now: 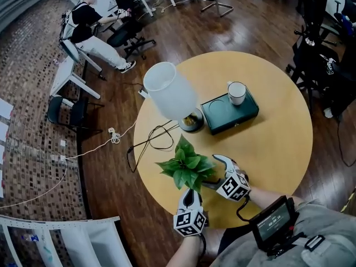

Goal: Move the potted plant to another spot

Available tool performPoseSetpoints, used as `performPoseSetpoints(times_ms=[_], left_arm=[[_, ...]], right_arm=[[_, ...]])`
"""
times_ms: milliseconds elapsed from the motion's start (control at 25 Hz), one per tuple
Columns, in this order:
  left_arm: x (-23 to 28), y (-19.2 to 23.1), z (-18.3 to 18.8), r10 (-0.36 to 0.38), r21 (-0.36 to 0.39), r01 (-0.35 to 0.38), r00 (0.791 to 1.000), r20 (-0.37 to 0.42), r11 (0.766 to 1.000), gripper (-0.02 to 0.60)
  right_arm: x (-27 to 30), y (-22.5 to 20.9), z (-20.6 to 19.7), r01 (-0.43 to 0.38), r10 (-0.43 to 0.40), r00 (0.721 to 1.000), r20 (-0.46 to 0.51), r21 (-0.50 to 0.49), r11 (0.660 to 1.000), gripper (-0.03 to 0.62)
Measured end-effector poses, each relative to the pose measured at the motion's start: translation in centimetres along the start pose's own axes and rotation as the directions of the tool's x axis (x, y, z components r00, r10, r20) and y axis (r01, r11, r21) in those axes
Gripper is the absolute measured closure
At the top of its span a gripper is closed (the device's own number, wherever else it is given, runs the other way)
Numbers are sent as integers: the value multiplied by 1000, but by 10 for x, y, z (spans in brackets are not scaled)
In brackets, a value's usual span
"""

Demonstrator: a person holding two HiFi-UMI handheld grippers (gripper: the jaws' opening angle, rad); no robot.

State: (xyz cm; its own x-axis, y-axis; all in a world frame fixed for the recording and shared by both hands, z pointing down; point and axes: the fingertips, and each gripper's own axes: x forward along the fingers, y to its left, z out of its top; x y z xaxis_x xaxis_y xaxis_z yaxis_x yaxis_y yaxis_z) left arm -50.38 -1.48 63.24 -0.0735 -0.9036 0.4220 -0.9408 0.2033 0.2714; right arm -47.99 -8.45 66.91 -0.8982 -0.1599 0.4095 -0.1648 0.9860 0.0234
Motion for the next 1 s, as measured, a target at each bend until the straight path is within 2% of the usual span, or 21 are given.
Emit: performPoseSetpoints(times_ms=[160,280,480,800,880,1000], left_arm=[[26,-34,15,-38,3,38,999,11,999,580],[47,-54,27,-94,10,93,995,26,996,580],[57,-93,40,-180,35,179,983,36,983,580],[47,-150,42,-204,48,200,975,84,979,580],[45,-169,42,-212,54,207,973,93,977,580],[43,-200,39,-221,64,215,970,100,975,580]], right_arm=[[-33,-35,12,20,-19,1000,12,-11,1000,103],[-51,-58,25,57,-57,998,26,-23,998,133],[-93,-77,35,127,-128,990,52,19,992,242],[-158,-80,33,170,-172,981,93,23,985,396],[-178,-85,32,183,-185,977,103,28,983,451],[-208,-92,21,198,-202,974,102,52,979,501]])
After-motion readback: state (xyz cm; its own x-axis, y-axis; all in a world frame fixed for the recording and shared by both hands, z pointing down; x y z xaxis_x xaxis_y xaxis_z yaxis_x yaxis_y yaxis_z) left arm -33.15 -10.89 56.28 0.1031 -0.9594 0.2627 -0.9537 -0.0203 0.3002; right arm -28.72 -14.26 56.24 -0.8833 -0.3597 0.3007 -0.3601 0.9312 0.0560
